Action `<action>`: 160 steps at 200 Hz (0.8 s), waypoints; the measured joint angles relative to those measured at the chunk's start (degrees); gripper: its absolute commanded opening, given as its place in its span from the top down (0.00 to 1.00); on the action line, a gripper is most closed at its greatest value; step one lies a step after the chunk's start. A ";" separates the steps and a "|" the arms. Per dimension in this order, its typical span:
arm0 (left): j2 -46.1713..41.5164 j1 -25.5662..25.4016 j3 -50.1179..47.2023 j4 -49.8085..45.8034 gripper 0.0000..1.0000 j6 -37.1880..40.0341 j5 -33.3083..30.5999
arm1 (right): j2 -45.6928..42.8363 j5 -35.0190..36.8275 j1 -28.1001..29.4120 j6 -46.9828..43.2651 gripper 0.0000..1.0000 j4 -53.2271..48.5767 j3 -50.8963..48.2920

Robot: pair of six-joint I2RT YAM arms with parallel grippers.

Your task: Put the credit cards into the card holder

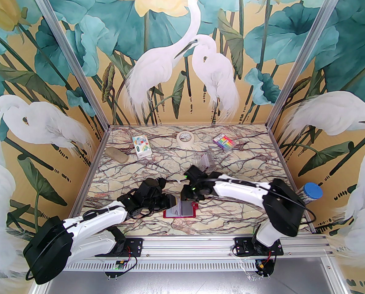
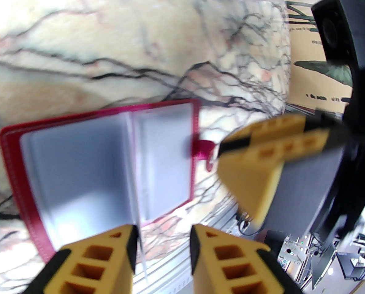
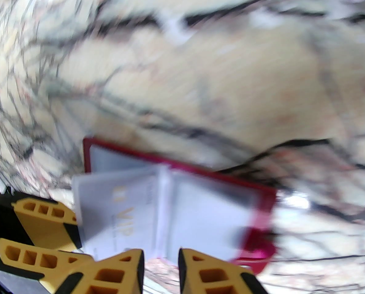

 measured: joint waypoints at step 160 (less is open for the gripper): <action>15.78 -3.08 7.13 8.11 0.63 -0.59 2.45 | -5.66 1.07 -5.53 -2.58 0.73 -4.09 -3.78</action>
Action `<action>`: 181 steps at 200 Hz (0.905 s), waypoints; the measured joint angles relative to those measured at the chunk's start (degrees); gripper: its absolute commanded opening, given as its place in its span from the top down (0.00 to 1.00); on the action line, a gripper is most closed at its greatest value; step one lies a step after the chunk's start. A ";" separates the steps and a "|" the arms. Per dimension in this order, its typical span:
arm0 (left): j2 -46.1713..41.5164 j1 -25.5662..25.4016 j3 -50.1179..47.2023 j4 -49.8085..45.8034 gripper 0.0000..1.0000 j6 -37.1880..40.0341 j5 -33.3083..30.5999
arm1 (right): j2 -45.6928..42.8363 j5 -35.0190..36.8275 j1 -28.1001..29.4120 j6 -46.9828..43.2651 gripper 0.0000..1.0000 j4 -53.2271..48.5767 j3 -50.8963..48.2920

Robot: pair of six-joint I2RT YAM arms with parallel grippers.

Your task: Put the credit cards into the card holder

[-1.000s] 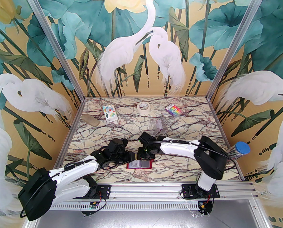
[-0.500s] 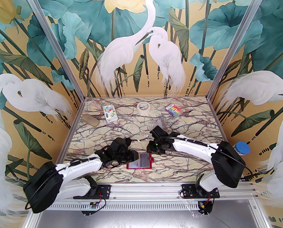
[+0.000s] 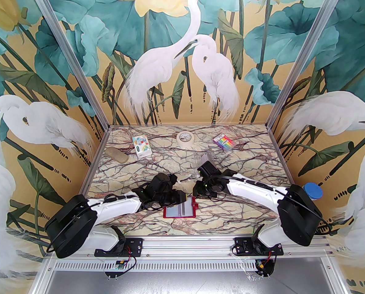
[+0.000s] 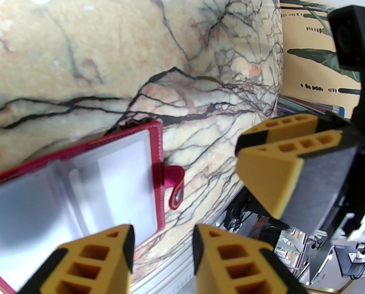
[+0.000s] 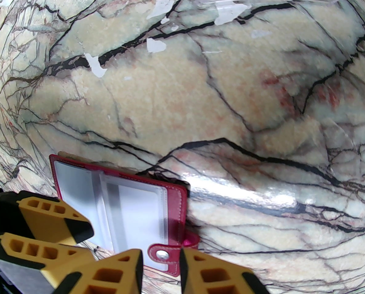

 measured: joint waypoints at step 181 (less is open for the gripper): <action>-20.83 7.48 -7.08 -17.20 0.60 3.45 -6.54 | 6.95 5.90 -2.54 -6.25 0.56 -6.34 14.51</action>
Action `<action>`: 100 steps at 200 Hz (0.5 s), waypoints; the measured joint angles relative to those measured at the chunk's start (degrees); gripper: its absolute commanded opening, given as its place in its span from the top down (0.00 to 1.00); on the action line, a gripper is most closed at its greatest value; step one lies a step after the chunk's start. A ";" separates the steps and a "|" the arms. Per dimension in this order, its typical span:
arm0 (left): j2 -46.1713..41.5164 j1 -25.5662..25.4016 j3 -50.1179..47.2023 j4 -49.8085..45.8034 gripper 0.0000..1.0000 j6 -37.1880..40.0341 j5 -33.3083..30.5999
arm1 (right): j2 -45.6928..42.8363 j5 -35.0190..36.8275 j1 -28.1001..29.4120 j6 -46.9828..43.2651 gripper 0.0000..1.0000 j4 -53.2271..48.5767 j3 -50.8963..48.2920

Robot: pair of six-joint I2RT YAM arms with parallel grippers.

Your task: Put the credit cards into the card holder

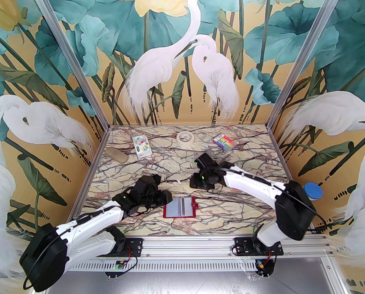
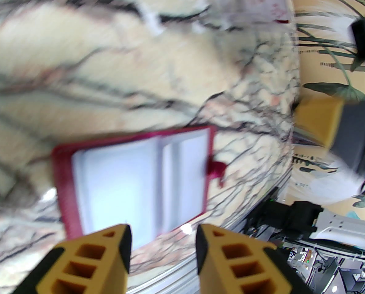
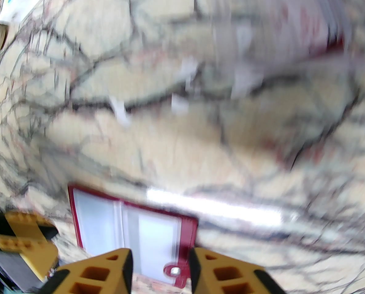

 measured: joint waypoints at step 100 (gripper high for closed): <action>2.58 0.09 -3.76 0.37 0.60 -0.63 -0.20 | 14.62 10.12 -10.86 -14.10 0.46 -10.73 20.87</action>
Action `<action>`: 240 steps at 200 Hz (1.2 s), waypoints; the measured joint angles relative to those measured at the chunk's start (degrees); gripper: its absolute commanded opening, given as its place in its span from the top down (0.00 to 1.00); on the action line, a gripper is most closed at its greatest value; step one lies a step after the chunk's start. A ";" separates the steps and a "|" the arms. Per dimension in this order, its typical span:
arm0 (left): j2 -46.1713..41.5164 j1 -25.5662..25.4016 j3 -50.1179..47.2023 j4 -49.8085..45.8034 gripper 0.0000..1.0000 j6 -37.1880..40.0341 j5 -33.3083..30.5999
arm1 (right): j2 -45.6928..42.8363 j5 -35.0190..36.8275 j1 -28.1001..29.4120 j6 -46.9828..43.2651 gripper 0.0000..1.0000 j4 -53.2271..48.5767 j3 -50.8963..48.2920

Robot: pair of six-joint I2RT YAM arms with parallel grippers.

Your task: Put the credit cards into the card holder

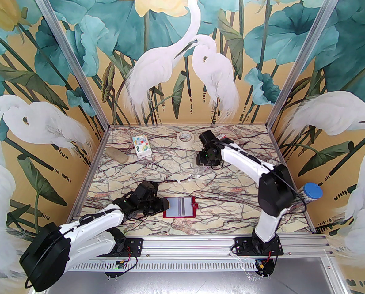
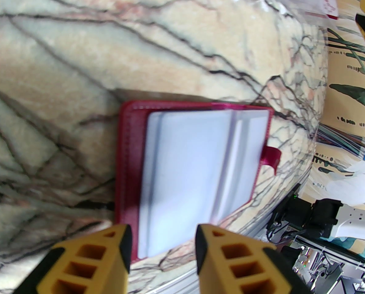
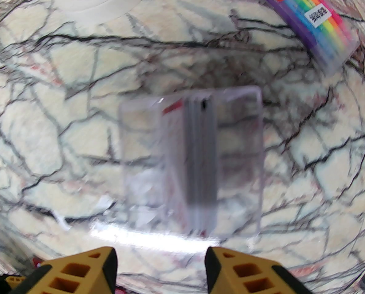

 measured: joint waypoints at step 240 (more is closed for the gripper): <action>5.70 0.00 0.17 5.92 0.61 0.07 1.57 | 9.90 1.75 -1.44 -5.64 0.52 -4.42 8.15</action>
